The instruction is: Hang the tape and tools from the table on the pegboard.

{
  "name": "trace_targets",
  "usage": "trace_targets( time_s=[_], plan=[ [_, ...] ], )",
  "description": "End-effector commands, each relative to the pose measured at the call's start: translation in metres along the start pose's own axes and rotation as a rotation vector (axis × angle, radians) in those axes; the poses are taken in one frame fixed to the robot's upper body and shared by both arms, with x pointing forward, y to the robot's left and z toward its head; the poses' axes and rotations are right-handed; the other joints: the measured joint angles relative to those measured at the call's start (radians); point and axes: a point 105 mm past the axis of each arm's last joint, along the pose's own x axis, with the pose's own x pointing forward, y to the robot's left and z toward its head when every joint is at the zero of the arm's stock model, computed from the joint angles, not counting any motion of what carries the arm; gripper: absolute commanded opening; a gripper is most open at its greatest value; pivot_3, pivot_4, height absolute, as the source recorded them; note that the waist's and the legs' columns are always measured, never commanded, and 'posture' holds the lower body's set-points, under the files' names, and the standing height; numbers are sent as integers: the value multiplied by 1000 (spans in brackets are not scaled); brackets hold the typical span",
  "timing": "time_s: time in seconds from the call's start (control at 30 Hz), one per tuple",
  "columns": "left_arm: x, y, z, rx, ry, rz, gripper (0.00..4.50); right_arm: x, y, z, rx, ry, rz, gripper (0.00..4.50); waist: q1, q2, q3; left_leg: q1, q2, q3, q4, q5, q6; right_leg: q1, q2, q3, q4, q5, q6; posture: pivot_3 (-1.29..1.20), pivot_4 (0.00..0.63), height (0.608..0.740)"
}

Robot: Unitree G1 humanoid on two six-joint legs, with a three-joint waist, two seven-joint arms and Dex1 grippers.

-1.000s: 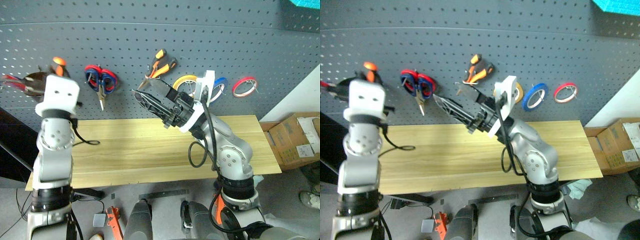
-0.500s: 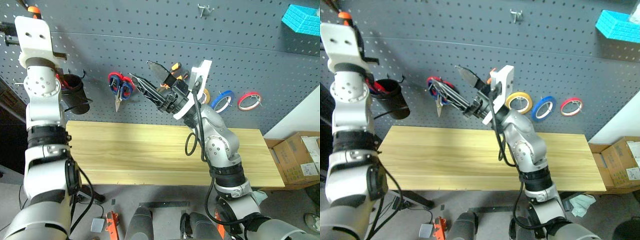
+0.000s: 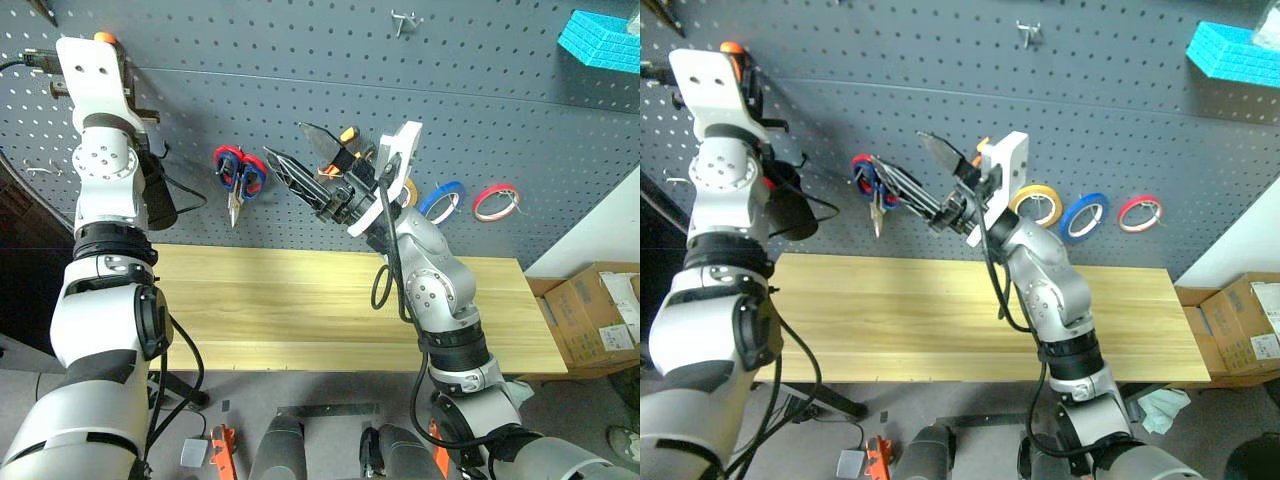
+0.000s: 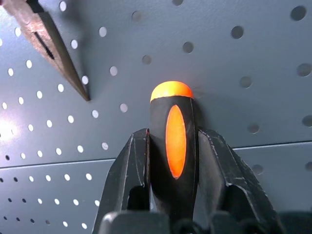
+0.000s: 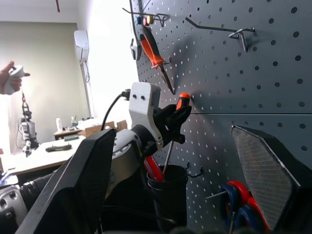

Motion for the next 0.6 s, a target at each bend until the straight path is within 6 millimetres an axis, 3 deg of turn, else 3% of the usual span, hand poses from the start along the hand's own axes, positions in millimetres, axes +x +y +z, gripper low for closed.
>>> trace_targets(
  time_s=[0.03, 0.33, 0.6],
  plan=[
    [-1, 13, 9, -23, -49, 45, 1303, 1, 2, 12, -34, -41, 7, 4061, 0, 0, 0, 0, 0, 0, 0, 0, 0, 0, 0, 0, 0, 0, 0, 234, 37, 740],
    [-4, 21, 7, -25, -52, 74, 4403, 2, 2, 10, -37, -30, 14, 4061, 1, -1, -7, 1, 0, 0, 2, 1, -1, 1, 0, 0, 1, 1, -1, 243, 37, 740],
    [-15, 15, 14, -102, -80, 44, 4459, -2, 4, 10, -75, -4, 24, 4061, 1, 0, -22, 2, 0, 0, 2, 1, -1, 1, 0, 0, 2, 1, -1, 223, 34, 740]
  ],
)
